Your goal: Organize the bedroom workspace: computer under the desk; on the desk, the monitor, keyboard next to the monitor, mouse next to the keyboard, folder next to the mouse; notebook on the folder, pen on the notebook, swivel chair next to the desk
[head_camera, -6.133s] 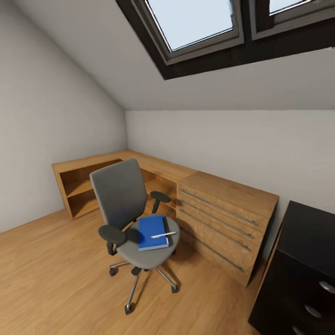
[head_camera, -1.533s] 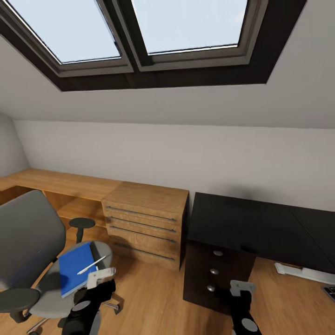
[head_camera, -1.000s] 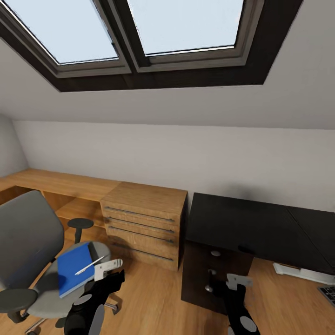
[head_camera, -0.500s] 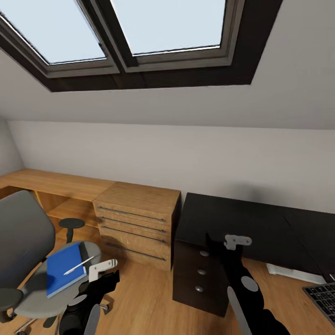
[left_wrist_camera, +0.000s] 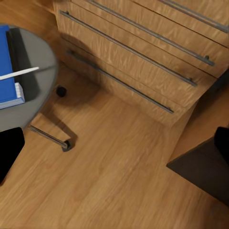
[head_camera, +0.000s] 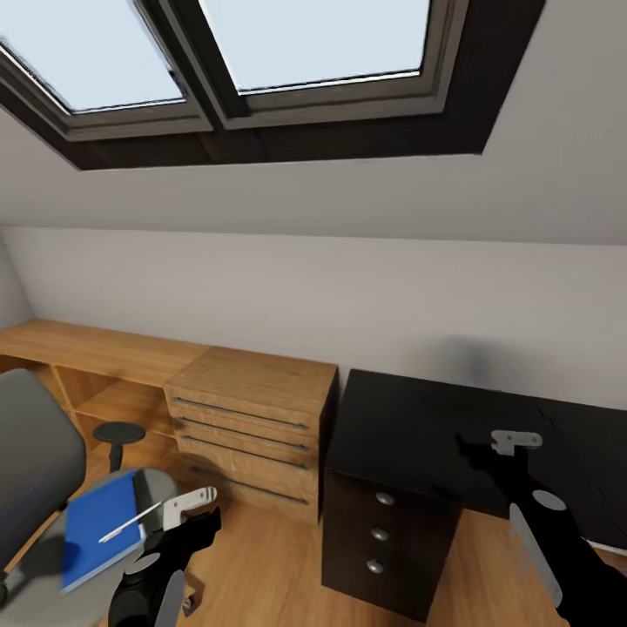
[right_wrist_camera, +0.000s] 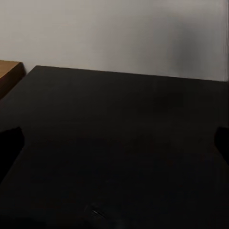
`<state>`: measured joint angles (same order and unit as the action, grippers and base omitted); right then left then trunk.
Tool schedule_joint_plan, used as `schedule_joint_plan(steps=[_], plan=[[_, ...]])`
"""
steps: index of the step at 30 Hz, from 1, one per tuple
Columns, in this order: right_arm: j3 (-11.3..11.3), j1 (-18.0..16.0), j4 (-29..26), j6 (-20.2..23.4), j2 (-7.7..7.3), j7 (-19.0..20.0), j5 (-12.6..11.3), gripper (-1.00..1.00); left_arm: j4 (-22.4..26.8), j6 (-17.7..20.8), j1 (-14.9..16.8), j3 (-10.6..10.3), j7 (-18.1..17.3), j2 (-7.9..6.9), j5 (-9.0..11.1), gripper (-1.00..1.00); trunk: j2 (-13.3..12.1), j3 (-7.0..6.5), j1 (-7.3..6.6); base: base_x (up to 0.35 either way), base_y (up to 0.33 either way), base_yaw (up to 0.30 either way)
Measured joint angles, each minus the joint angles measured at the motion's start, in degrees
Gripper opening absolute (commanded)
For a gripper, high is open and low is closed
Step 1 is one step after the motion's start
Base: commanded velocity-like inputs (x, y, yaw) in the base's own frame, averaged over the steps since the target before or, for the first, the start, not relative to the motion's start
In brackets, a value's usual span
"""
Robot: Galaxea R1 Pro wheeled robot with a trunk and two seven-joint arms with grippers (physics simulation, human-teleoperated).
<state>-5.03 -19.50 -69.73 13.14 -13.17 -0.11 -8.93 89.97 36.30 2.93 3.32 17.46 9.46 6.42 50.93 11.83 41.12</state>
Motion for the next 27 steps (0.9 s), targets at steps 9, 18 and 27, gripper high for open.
schedule_joint_plan(steps=[9,18,27], plan=[[-1.4,-1.7,5.5,8.6,-3.45,16.3,-0.1,1.0,-2.6,-0.2,0.0,-4.6,-0.2,0.05,-0.1,1.0,0.0,0.0,0.03,0.075,0.0,0.0],[-1.2,-9.6,21.6,9.1,-6.82,23.5,0.4,1.0,-2.7,-3.5,-0.1,-6.9,-0.6,0.04,-0.1,1.0,0.0,0.0,0.0,0.185,0.0,0.0],[0.1,-10.3,23.1,9.3,-7.13,27.8,3.1,1.0,-2.6,-3.9,-0.1,-7.8,-0.6,0.12,-0.1,1.0,0.0,0.0,0.01,0.246,0.0,0.0]])
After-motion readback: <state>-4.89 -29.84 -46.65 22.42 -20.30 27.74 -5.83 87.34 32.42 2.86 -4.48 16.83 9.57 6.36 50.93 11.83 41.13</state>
